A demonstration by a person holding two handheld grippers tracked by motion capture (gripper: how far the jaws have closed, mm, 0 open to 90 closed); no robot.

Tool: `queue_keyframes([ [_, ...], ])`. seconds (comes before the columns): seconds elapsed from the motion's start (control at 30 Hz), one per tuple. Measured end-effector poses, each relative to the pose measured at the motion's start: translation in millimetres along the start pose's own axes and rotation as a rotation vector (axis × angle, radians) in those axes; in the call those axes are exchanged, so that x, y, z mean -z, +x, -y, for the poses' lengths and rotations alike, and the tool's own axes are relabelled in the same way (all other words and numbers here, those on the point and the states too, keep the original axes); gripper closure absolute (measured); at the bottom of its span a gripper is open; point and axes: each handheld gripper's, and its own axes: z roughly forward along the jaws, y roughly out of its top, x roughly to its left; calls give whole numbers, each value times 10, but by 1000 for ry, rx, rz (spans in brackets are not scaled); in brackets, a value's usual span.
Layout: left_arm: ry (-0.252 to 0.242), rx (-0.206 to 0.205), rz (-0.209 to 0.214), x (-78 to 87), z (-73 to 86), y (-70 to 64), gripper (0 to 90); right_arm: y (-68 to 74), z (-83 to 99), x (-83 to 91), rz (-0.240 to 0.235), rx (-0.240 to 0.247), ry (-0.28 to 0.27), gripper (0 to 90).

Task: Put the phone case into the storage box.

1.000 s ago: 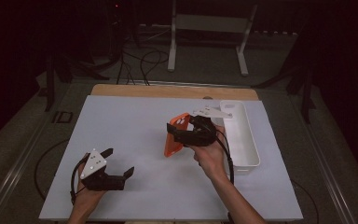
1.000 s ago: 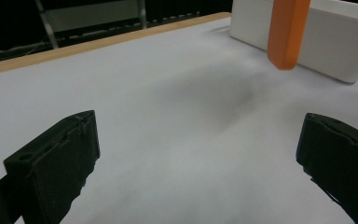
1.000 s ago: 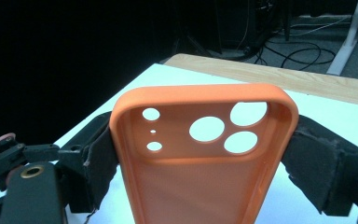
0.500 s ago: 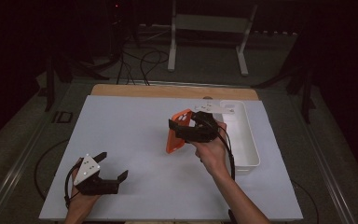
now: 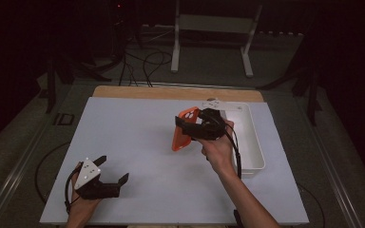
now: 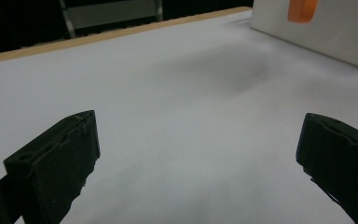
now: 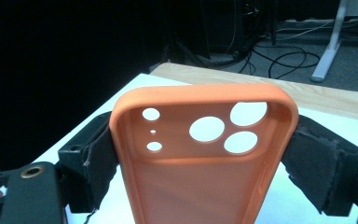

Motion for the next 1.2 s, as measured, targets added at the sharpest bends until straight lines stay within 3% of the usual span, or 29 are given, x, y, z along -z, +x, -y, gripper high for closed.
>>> queue_keyframes([
  [0.27,5,-3,-3,-5,8,-1,1,-88,-35,2,9,-22,-5,164],
  [1.2,11,-9,-16,-16,14,-14,1,-211,-192,-74,81,6,-16,164],
])
